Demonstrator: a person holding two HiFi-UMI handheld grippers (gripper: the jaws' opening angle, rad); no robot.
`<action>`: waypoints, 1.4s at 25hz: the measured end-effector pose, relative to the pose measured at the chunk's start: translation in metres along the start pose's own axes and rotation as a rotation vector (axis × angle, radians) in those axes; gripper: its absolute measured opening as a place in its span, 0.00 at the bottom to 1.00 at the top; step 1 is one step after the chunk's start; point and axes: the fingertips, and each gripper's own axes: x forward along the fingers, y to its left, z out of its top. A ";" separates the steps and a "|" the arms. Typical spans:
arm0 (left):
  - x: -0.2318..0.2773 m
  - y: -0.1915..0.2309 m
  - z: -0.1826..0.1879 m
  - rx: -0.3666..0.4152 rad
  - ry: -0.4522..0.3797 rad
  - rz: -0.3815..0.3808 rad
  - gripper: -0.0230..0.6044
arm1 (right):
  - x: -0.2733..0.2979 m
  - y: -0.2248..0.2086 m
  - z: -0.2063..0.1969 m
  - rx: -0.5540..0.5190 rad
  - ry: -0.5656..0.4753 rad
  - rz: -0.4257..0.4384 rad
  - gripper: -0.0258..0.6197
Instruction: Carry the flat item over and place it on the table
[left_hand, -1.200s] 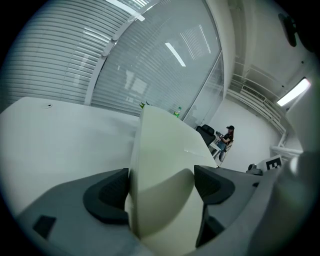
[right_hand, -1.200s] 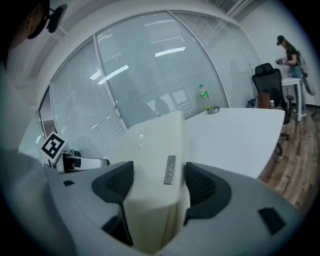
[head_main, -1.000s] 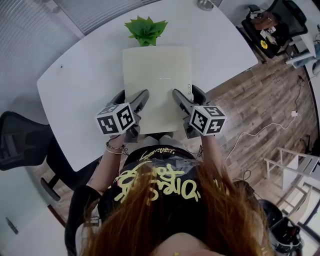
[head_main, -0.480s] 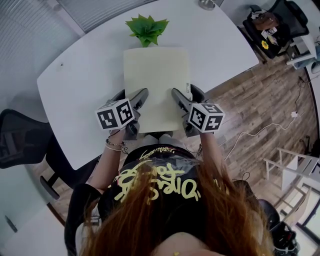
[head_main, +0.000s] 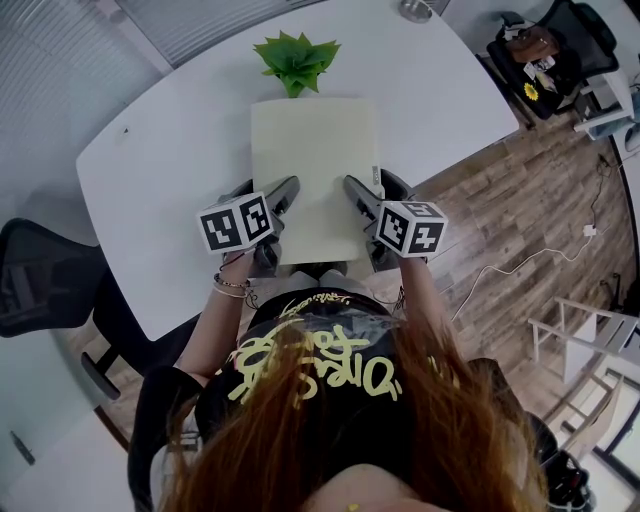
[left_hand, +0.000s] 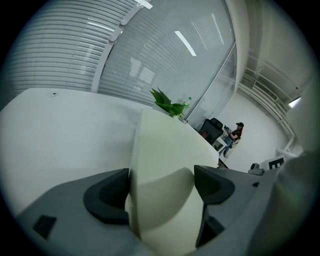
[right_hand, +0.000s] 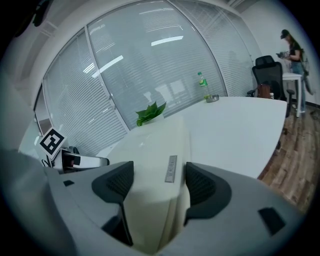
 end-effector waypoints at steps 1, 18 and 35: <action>0.001 0.000 0.000 0.002 0.005 0.002 0.68 | 0.001 -0.001 0.000 0.003 0.005 -0.002 0.56; 0.016 0.007 -0.001 0.014 0.075 0.019 0.68 | 0.014 -0.010 -0.007 0.032 0.094 -0.032 0.56; 0.016 0.006 0.004 0.023 0.005 -0.039 0.71 | 0.013 -0.010 -0.002 0.029 0.064 0.010 0.56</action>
